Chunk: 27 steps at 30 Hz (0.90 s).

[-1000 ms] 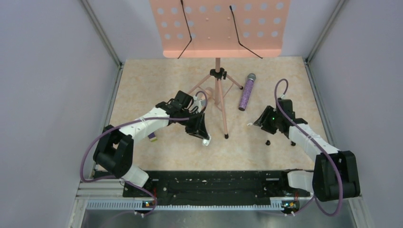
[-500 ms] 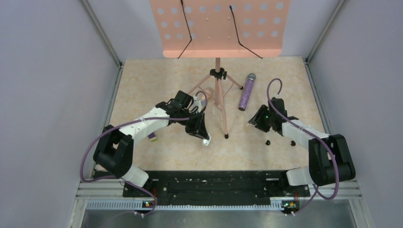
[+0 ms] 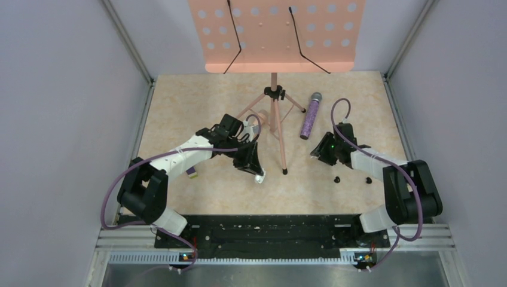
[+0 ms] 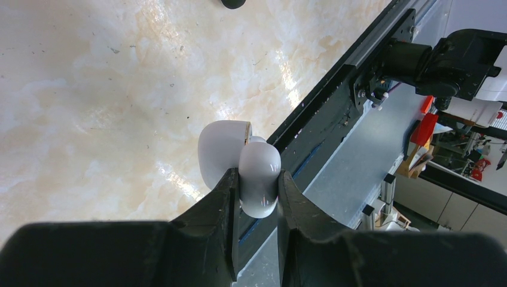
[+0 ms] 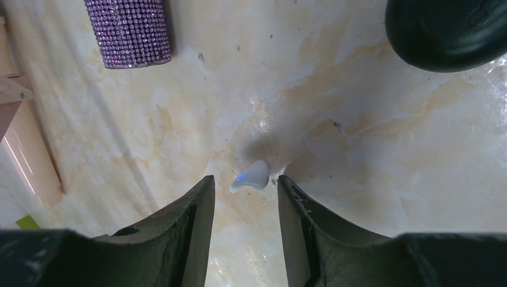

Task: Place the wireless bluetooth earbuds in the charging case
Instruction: Pick up the left earbud from the center of the board.

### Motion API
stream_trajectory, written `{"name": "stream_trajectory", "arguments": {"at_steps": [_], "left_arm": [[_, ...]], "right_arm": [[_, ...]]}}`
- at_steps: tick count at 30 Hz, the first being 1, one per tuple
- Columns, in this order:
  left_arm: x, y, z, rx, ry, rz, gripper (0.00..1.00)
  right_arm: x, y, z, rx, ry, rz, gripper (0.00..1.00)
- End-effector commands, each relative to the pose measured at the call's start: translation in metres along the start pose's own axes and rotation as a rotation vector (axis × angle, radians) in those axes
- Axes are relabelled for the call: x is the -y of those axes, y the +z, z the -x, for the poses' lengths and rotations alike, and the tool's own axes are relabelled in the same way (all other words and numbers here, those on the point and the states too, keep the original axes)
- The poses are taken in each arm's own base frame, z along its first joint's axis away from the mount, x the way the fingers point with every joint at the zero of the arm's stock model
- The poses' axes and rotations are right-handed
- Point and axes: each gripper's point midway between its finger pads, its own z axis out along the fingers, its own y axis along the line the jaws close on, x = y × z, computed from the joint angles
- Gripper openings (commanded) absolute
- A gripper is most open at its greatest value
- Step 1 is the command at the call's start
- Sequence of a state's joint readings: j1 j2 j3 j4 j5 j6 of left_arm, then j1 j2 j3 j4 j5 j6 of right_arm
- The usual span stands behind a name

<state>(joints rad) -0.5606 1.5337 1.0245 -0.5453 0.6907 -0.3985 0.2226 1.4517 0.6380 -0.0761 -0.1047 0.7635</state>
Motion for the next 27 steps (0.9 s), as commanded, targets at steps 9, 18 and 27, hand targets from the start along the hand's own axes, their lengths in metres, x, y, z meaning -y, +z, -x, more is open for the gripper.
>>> {"name": "stream_trajectory", "arguments": {"at_steps": [9, 18, 27], "left_arm": [[0.007, -0.001, 0.005, 0.02, 0.028, -0.027, 0.0], [0.006, -0.001, 0.005, 0.016, 0.028, -0.025, 0.0], [0.005, 0.001, 0.005, 0.012, 0.023, -0.026, 0.0]], "right_arm": [[-0.011, 0.012, 0.012, 0.03, -0.013, 0.002, 0.39], [-0.005, 0.016, 0.008, 0.019, -0.014, -0.016, 0.35], [-0.002, 0.015, 0.006, 0.004, -0.045, -0.026, 0.34]]}}
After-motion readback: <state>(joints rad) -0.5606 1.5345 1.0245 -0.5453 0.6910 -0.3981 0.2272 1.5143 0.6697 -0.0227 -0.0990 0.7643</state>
